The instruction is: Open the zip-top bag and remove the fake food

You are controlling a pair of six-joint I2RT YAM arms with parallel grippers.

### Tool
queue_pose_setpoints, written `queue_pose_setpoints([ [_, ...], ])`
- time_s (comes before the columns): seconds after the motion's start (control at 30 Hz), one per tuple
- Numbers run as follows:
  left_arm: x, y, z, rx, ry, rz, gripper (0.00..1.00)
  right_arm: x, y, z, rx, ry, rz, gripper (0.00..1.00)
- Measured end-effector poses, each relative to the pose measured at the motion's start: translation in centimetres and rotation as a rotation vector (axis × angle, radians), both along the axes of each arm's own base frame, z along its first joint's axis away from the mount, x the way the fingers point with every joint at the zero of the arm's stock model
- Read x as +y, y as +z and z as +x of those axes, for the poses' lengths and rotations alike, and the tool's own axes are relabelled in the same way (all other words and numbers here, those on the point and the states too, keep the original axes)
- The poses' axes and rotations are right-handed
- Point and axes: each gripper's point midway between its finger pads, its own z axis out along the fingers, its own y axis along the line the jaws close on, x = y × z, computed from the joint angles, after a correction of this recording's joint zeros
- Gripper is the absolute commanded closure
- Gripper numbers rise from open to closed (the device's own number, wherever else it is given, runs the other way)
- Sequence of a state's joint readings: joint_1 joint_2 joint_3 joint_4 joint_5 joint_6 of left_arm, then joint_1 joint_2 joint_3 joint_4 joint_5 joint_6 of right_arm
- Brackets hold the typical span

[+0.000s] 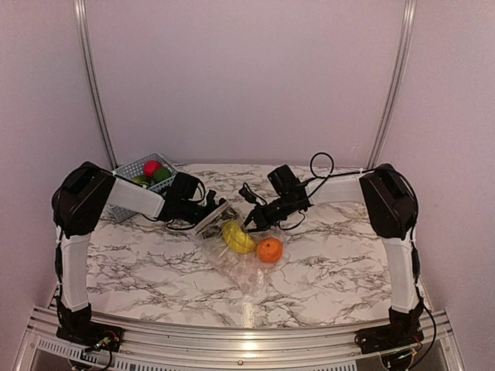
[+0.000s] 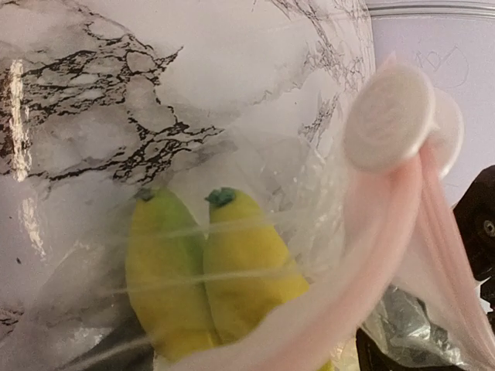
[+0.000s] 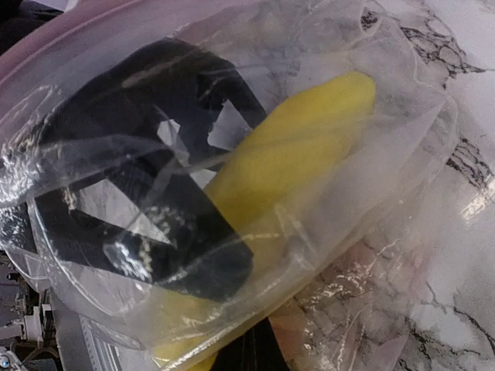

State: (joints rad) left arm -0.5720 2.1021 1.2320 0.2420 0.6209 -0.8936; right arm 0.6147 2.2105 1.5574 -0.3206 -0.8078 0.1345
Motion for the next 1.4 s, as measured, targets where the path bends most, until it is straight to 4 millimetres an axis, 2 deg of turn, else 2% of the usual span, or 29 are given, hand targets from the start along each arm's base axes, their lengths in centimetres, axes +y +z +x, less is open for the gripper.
queue_pose_setpoints([
  [0.2, -0.4, -0.3, 0.4, -0.007, -0.015, 0.035, 0.26, -0.2, -0.2, -0.2, 0.013, -0.02, 0.002, 1.0],
  [0.33, -0.1, -0.8, 0.1, 0.0, -0.023, 0.058, 0.38, -1.2, 0.4, -0.3, 0.005, -0.046, -0.001, 1.0],
  [0.63, 1.1, -0.3, -0.4, -0.006, -0.011, 0.081, 0.58, -5.4, 2.7, 0.6, -0.025, -0.151, 0.007, 1.0],
  [0.87, 2.2, 0.5, -0.5, -0.035, 0.003, 0.097, 0.6, -6.7, 2.6, 0.7, -0.023, -0.184, -0.001, 1.0],
  [1.27, 4.3, 4.3, -1.8, -0.134, 0.023, 0.076, 0.6, -7.4, 1.6, 0.7, -0.016, -0.234, -0.029, 1.0],
  [1.4, 5.8, 5.2, -1.1, -0.169, 0.059, 0.09, 0.6, -7.7, 1.4, 0.7, -0.011, -0.248, -0.037, 1.0],
])
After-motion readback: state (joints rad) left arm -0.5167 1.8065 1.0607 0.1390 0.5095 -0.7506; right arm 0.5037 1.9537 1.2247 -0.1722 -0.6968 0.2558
